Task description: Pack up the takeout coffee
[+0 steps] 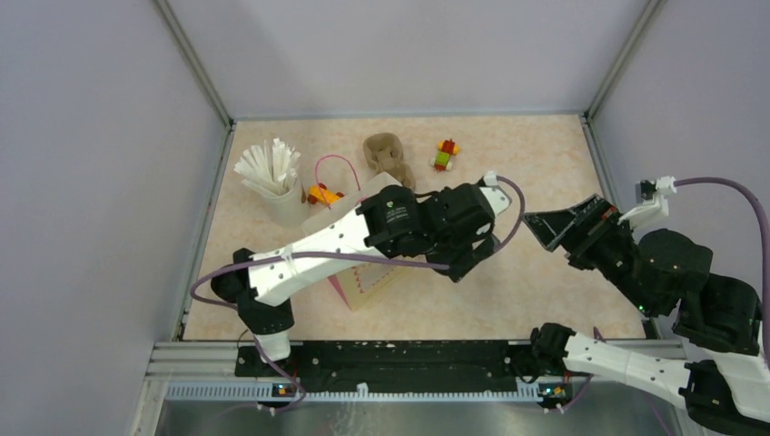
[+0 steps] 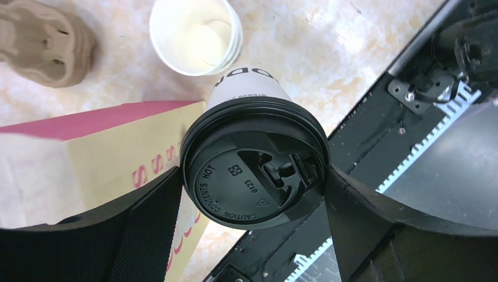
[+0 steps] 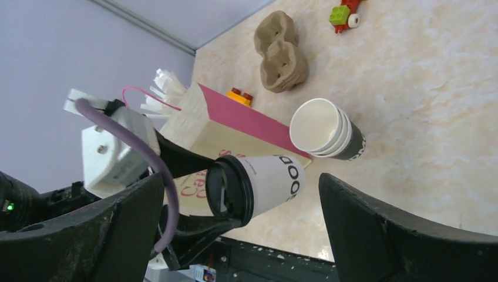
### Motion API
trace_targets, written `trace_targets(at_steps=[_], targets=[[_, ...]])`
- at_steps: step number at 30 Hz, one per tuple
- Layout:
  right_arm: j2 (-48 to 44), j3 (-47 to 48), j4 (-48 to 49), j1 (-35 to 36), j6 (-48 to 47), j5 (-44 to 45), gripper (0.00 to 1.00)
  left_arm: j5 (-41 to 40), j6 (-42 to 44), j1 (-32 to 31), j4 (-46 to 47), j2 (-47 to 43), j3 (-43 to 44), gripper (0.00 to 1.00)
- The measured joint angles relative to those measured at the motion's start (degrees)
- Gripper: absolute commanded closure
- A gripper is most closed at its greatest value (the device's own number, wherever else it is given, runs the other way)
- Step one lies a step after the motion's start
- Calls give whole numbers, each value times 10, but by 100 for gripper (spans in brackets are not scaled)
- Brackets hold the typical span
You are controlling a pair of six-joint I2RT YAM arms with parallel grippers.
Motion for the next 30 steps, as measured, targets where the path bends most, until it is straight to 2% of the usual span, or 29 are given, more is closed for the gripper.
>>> trace_targets(at_steps=[3, 10, 18, 21, 25, 30], targets=[[2, 2, -2, 0, 8, -6, 3, -25, -11, 3, 7, -23, 0, 46], [32, -2, -30, 0, 19, -5, 8, -57, -18, 31, 99, -134, 1, 50], [82, -7, 36, 0, -8, -16, 13, -112, -8, 61, 163, -245, -12, 51], [132, 8, 61, 0, -36, -22, 17, -146, 7, 64, 164, -255, -15, 54], [211, 19, 123, 0, -75, -41, 21, -197, 22, 68, 160, -256, -22, 50], [282, 18, 201, -22, -128, -99, 25, -241, 36, 68, 156, -297, -81, 49]])
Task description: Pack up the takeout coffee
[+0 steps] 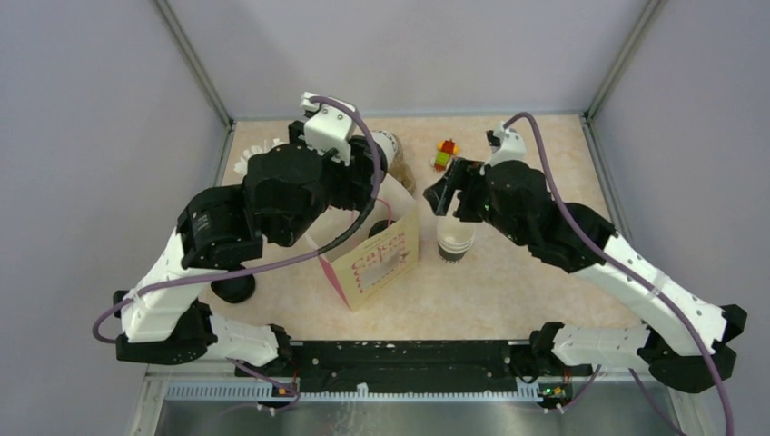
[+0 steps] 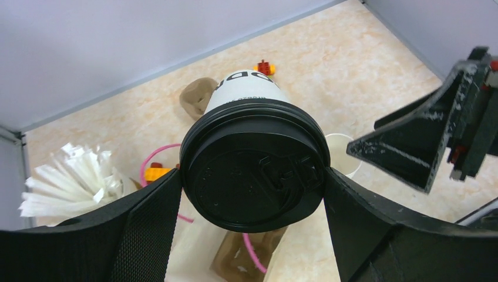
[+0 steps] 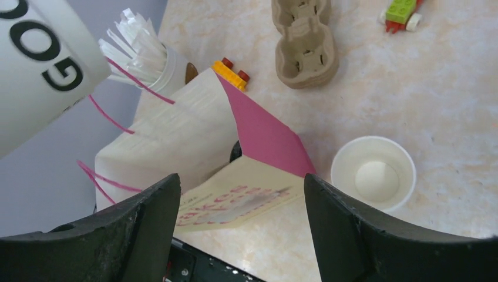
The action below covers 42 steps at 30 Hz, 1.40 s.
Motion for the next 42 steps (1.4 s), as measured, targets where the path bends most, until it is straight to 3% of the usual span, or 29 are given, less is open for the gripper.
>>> trace_targets(at_steps=[6, 11, 30, 42], targets=[[77, 31, 51, -77, -45, -110, 27, -24, 3, 0, -24, -50, -11, 51], [148, 63, 67, -101, -75, -192, 30, -35, -1, 0, -43, -91, -16, 50], [262, 105, 48, -112, -145, -233, 74, 2, -31, 0, -100, -160, -85, 50], [250, 60, 106, -112, -172, -217, 66, 21, -117, 0, -131, -140, -106, 51]])
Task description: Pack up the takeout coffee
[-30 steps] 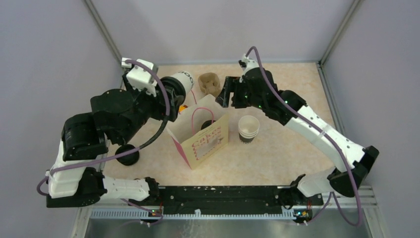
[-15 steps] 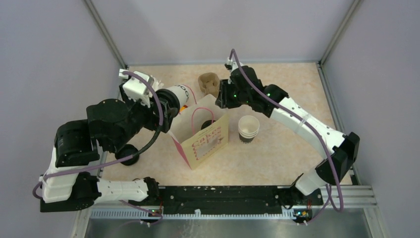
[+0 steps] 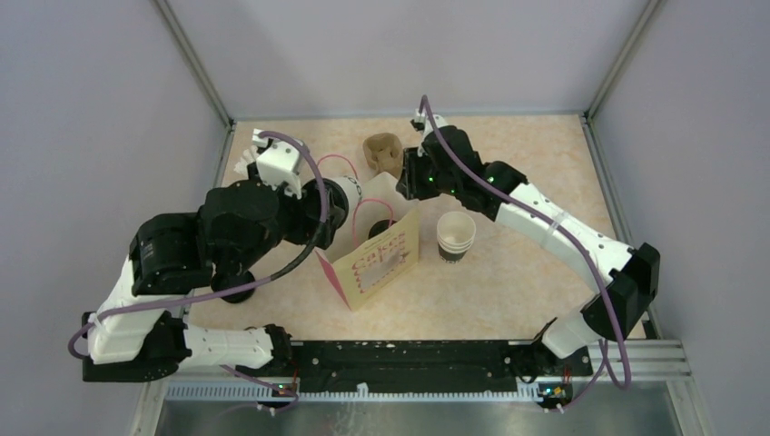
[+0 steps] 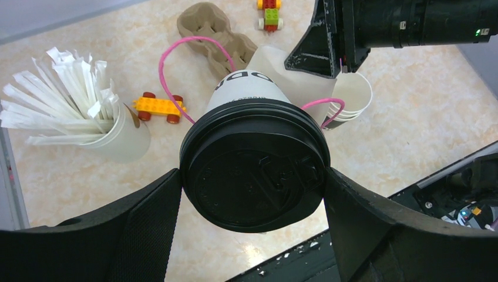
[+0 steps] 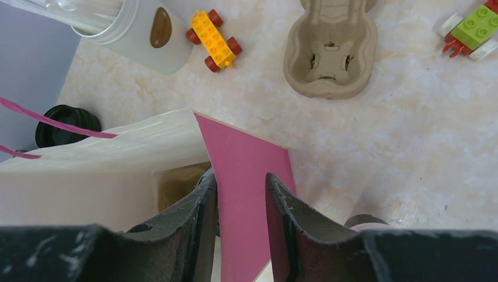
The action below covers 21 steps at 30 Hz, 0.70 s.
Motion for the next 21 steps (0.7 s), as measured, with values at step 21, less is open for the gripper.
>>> trace_targets(at_steps=[21], targets=[[61, 88, -34, 0, -49, 1, 91, 60, -42, 0, -53, 4, -1, 51]])
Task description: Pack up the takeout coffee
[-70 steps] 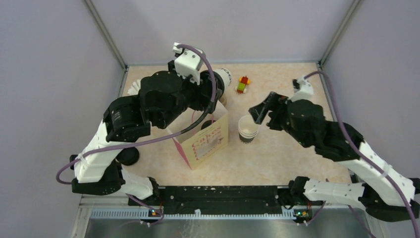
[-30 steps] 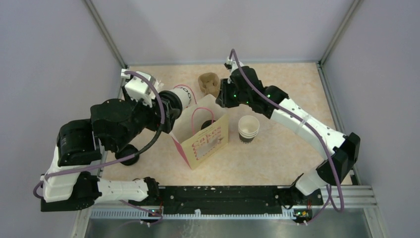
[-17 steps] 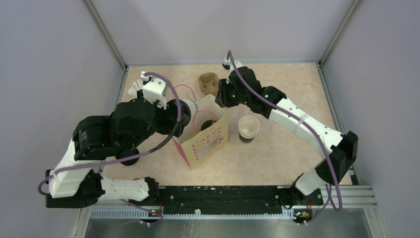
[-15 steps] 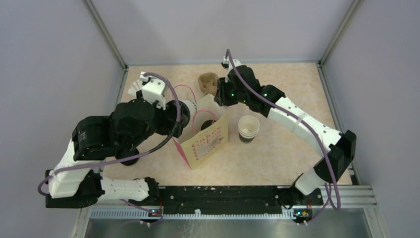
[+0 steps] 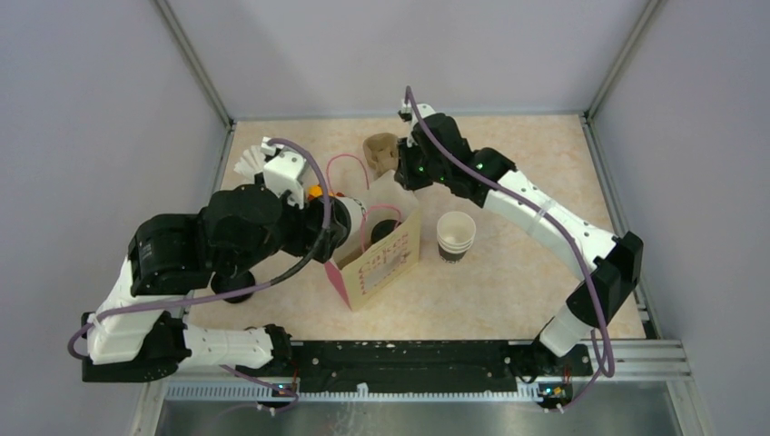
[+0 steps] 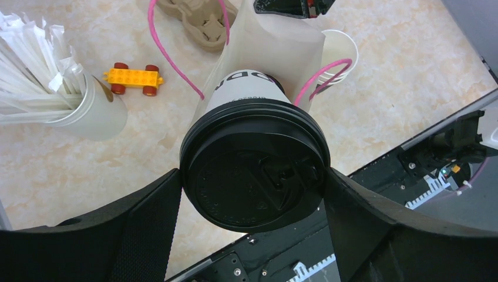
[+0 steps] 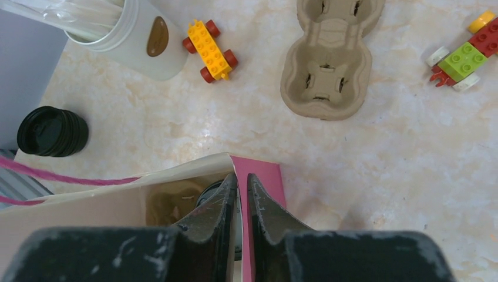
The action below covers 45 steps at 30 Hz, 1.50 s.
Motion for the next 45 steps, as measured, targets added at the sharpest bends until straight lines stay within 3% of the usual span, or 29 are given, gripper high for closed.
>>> trace_targets(at_steps=[12, 22, 32, 37, 45], targets=[[-73, -56, -7, 0, 10, 5, 95, 128, 110, 0, 10, 18, 5, 54], [-138, -123, -9, 0, 13, -2, 95, 164, 164, 0, 27, 70, 39, 54], [-183, -181, -1, 0, 33, -24, 86, 173, 191, 0, 26, 67, 55, 56], [-183, -186, 2, 0, 38, -32, 100, 176, 209, 0, 26, 72, 43, 56], [-202, -210, 10, 0, 33, -40, 100, 175, 230, 0, 26, 107, 42, 56]])
